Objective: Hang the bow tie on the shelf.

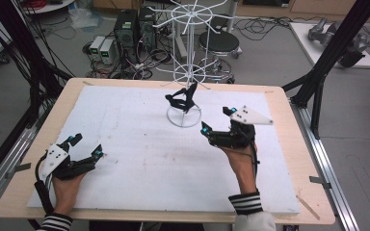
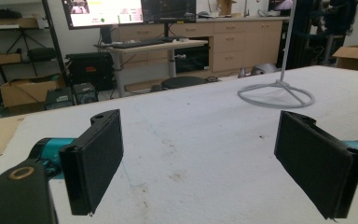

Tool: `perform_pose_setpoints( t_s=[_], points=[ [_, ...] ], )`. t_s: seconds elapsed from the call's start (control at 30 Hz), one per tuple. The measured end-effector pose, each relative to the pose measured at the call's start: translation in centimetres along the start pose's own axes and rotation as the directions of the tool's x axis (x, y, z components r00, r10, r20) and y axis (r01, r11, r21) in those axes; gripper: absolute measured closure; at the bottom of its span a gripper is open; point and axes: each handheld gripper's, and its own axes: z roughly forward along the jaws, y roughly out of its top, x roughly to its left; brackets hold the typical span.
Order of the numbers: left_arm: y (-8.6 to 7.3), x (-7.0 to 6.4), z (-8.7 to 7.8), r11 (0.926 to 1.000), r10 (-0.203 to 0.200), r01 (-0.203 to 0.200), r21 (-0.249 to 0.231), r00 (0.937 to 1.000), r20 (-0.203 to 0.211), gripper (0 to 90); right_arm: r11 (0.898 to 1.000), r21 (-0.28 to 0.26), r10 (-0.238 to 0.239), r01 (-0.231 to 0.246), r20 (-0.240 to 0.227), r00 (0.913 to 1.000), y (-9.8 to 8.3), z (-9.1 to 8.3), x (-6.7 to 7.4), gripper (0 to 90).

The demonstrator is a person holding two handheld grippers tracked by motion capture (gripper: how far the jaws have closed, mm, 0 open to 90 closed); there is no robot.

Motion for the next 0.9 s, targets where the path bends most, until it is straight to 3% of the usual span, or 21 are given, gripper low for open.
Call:
perform_pose_setpoints(
  t_s=[0.1,0.3,0.43,0.53,0.63,0.9],
  points=[
    [0.0,0.0,0.0,1.0000,-0.002,0.002,0.000,1.0000,-0.001,15.9,0.999,-0.023,-0.026,0.026,0.015,0.9996,-1.1,-1.8,0.2,10.7],
    [0.0,0.1,-0.1,0.9999,-0.006,0.006,-0.009,1.0000,-0.001,15.5,0.994,-0.103,-0.032,0.038,0.060,0.9977,-4.6,-5.0,0.2,10.7],
    [-0.1,0.1,-0.2,0.9998,-0.009,0.009,-0.019,1.0000,-0.003,15.5,0.990,-0.140,-0.007,0.018,0.076,0.9971,-7.9,-6.2,-0.1,10.7],
    [-0.1,0.1,-0.3,0.9996,-0.008,0.008,-0.028,0.9999,-0.007,15.5,0.984,-0.178,0.045,-0.029,0.087,0.9952,-10.0,-6.3,-0.4,10.7],
    [-0.1,0.0,-0.4,0.9992,-0.011,0.011,-0.039,0.9999,-0.012,15.4,0.980,-0.198,0.058,-0.036,0.108,0.9925,-11.5,-6.0,-0.6,10.7],
    [-0.2,0.1,-0.4,0.9990,-0.015,0.014,-0.042,0.9998,-0.012,15.4,0.983,-0.175,0.087,-0.063,0.138,0.9866,-13.5,-5.1,-1.0,10.7]
  ],
)
